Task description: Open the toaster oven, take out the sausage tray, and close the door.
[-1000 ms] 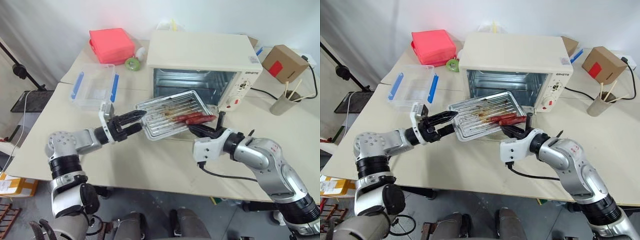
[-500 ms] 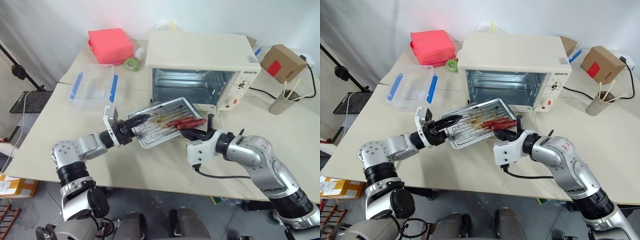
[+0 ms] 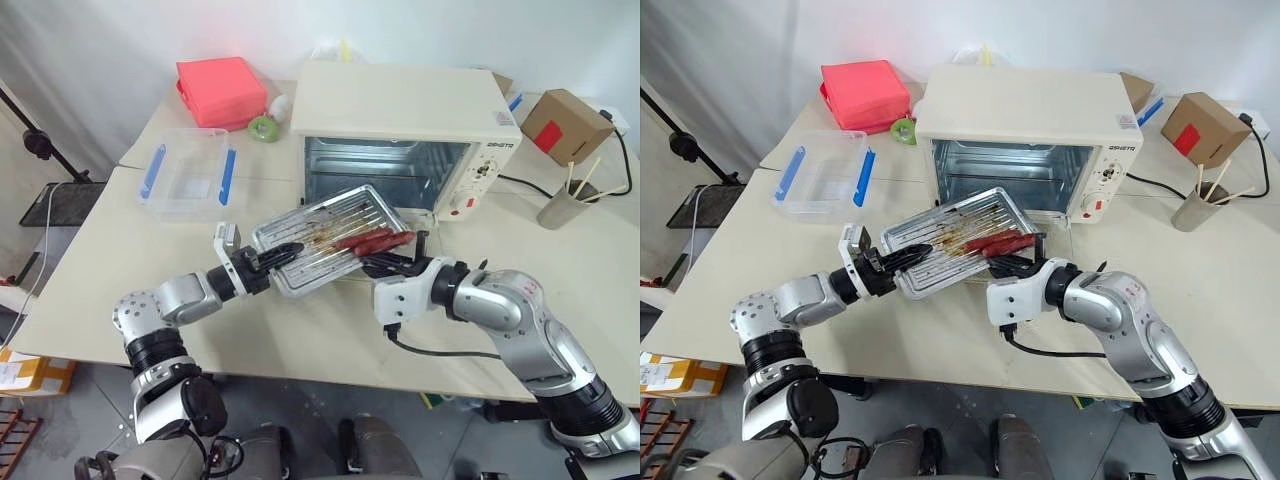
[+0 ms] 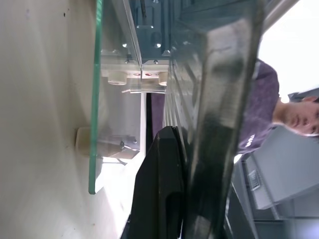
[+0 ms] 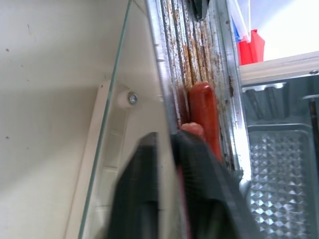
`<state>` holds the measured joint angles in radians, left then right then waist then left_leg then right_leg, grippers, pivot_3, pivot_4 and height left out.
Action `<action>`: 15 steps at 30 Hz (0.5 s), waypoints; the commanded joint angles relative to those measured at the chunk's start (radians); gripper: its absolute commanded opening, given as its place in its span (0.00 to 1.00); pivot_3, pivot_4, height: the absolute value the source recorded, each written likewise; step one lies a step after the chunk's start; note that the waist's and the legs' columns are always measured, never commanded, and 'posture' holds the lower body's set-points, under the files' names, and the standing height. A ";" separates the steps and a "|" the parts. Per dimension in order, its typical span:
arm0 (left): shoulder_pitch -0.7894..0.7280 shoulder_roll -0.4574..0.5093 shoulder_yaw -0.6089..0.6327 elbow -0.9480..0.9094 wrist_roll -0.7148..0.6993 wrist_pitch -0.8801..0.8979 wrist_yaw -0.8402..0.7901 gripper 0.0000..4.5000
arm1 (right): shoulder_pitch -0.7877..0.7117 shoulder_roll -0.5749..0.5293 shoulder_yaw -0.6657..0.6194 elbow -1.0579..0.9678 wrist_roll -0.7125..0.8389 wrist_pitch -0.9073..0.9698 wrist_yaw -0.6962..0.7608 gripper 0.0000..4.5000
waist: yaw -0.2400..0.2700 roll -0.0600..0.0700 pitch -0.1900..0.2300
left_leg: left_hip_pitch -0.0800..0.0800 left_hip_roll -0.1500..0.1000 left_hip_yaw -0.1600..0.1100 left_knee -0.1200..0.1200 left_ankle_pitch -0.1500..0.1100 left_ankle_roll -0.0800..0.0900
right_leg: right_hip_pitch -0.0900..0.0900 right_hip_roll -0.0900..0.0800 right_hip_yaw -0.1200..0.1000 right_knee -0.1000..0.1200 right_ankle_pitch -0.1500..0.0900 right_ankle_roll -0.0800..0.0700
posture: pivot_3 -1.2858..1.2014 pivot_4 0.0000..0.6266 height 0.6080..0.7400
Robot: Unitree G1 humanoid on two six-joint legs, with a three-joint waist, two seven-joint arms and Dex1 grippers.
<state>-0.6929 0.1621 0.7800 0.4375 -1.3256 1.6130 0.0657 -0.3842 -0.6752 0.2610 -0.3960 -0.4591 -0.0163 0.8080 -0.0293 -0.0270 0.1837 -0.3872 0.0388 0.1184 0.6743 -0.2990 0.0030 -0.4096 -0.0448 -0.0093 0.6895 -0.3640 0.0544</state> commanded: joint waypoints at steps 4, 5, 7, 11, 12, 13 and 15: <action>0.031 0.123 -0.047 0.072 -0.206 0.001 0.010 0.00 | 0.087 -0.050 -0.100 -0.076 0.168 -0.016 0.053 0.50 | 0.001 0.000 0.000 | 0.000 0.000 0.000 0.000 0.000 0.000 | 0.000 0.000 0.000 0.000 0.000 0.000 | 0.52 0.24 1.00; 0.057 0.147 -0.061 0.072 -0.233 0.001 -0.001 0.00 | 0.110 -0.065 -0.131 -0.070 0.189 -0.026 0.048 0.50 | 0.001 0.000 0.000 | 0.000 0.000 0.000 0.000 0.000 0.000 | 0.001 0.000 0.000 0.000 0.000 0.000 | 0.52 0.24 1.00; 0.103 0.184 -0.071 0.068 -0.291 0.001 -0.027 0.00 | 0.157 -0.087 -0.198 -0.052 0.239 -0.029 0.043 0.50 | 0.001 0.000 0.000 | 0.000 0.000 -0.001 0.000 0.000 0.000 | 0.001 0.000 0.000 0.000 0.000 0.000 | 0.52 0.24 1.00; 0.200 0.248 -0.077 0.044 -0.412 -0.019 -0.063 0.00 | 0.278 -0.112 -0.360 0.053 0.402 -0.104 0.059 0.42 | 0.001 0.000 0.000 | 0.000 0.000 -0.001 0.000 0.000 -0.001 | 0.001 0.000 -0.001 0.000 0.000 0.000 | 0.52 0.24 1.00; 0.229 0.262 -0.088 0.031 -0.448 -0.035 -0.057 0.00 | 0.314 -0.122 -0.401 0.096 0.434 -0.131 0.069 0.38 | 0.001 0.000 0.000 | 0.001 0.000 -0.001 0.000 0.000 0.000 | 0.002 0.000 -0.001 0.000 0.000 0.000 | 0.52 0.24 1.00; 0.258 0.274 -0.103 0.016 -0.486 -0.053 -0.052 0.00 | 0.346 -0.129 -0.433 0.136 0.474 -0.157 0.087 0.30 | 0.001 0.000 0.000 | 0.002 0.000 -0.001 0.000 0.000 0.000 | 0.003 0.000 -0.001 -0.001 0.000 0.000 | 0.52 0.24 1.00; 0.316 0.291 -0.132 -0.024 -0.553 -0.103 -0.032 0.00 | 0.380 -0.130 -0.480 0.207 0.547 -0.200 0.114 0.15 | 0.001 0.000 0.000 | 0.002 0.000 -0.002 0.000 -0.001 0.000 | 0.004 0.000 -0.001 -0.003 0.000 0.000 | 0.52 0.24 1.00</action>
<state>-0.4023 0.4463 0.6675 0.4671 -1.7904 1.5464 0.0300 -0.0084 -0.7946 -0.1603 -0.2153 0.0099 -0.1662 0.9027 -0.0280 -0.0273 0.1835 -0.3853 0.0389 0.1168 0.6739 -0.2998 0.0033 -0.4048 -0.0451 -0.0100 0.6860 -0.3641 0.0542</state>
